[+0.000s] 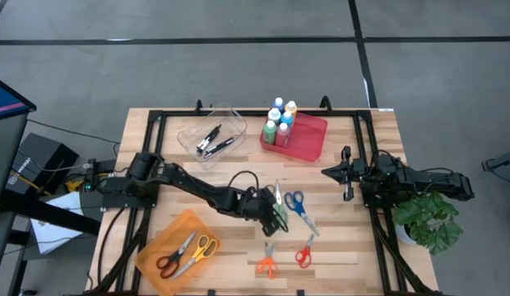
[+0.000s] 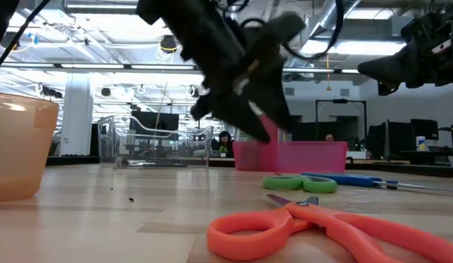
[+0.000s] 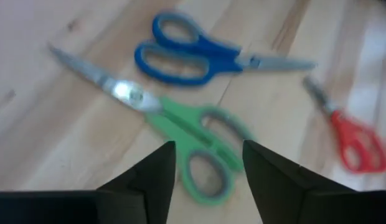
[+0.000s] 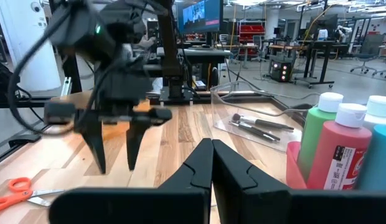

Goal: Pick & Place Paint Supplies
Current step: Put the black scissors into the orange bin

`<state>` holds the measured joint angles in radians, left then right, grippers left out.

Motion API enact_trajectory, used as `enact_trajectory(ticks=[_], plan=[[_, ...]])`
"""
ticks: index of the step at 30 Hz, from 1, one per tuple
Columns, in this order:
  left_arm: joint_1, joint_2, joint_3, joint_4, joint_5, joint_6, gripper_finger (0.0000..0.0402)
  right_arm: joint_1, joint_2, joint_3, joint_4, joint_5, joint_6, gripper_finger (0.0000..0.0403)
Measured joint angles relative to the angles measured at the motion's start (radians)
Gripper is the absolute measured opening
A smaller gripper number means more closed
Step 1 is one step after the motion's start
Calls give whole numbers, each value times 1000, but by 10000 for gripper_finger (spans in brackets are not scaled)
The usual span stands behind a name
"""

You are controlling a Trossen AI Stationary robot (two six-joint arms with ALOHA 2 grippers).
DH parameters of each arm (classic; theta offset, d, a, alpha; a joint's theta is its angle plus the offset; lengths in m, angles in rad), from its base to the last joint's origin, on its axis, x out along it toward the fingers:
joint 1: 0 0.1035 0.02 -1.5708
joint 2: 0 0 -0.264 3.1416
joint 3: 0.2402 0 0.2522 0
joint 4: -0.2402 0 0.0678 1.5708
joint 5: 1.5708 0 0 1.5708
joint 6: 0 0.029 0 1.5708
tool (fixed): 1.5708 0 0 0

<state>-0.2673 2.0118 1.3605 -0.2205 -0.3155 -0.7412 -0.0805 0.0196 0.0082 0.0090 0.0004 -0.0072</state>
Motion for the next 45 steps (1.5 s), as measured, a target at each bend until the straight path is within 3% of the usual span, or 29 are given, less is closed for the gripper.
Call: enact_trajectory(ticks=[9, 18, 24, 32, 38, 45], plan=[[-25, 118, 0, 18, -7, -52, 182, 0, 0, 0, -1, 0, 0, 0], [-32, 150, 7, -24, -43, -57, 157, 0, 0, 0, -1, 0, 0, 0], [-35, 144, 7, -170, -27, -70, 111, 0, 0, 0, -1, 0, 0, 0], [-46, 126, 5, -255, 7, -74, 15, 0, 0, 0, -1, 0, 0, 0], [-56, 106, 6, -396, 51, -42, 26, 0, 0, 0, -1, 0, 0, 0], [-50, 102, 8, -422, 110, -22, 10, 0, 0, 0, -1, 0, 0, 0]])
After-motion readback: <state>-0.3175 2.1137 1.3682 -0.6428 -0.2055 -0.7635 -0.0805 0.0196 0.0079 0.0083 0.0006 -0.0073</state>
